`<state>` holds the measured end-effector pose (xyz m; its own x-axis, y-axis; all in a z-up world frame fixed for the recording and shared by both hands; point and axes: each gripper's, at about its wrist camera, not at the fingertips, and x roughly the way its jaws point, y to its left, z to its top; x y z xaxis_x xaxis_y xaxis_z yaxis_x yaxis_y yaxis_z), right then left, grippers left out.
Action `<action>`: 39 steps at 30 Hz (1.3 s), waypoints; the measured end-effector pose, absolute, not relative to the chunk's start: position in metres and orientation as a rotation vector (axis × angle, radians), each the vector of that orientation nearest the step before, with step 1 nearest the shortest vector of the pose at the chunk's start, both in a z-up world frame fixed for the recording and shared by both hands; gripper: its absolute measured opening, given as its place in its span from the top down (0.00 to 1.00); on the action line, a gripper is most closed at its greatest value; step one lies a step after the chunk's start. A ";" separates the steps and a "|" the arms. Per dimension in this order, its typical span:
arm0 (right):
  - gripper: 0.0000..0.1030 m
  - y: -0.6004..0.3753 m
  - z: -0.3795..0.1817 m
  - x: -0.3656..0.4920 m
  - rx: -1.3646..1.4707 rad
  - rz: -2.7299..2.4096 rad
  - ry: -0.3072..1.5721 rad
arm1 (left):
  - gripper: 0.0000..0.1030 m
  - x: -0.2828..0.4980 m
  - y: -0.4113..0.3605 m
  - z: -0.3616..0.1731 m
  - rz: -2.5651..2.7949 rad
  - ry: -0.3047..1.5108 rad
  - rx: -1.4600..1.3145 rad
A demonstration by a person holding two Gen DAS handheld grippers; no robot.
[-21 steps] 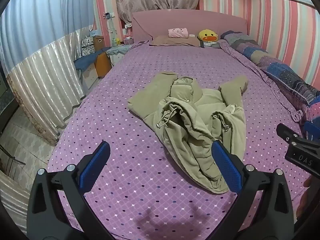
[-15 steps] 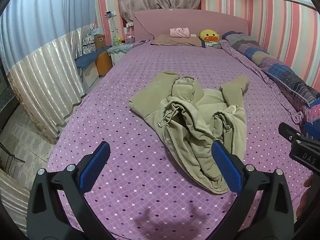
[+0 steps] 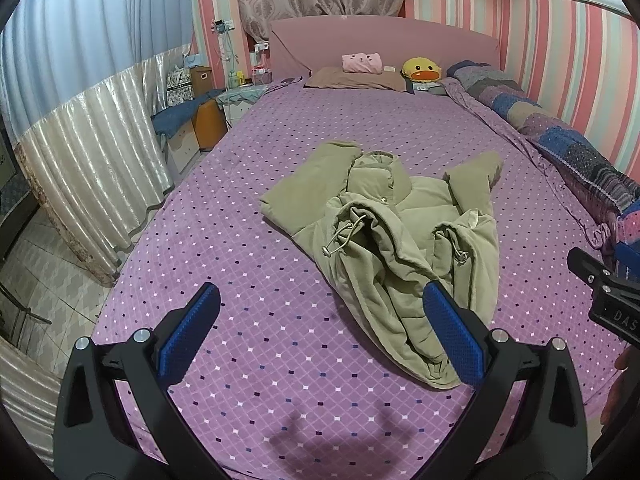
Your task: Fold large clothes
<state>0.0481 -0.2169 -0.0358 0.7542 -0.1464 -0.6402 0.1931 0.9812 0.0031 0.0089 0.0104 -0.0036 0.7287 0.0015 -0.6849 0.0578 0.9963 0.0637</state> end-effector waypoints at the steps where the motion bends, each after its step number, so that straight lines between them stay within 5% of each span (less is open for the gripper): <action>1: 0.02 -0.218 -0.036 0.048 0.074 -0.186 0.694 | 0.03 0.009 0.011 -0.004 -0.032 0.754 0.078; 39: 0.02 -0.213 -0.048 0.045 0.008 -0.170 0.694 | 0.03 0.015 0.001 -0.022 -0.046 0.778 0.114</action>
<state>0.0453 -0.2126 -0.0478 0.7555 -0.1534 -0.6369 0.1588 0.9861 -0.0490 0.0153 0.0012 -0.0222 0.7117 0.0011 -0.7024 0.0830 0.9929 0.0857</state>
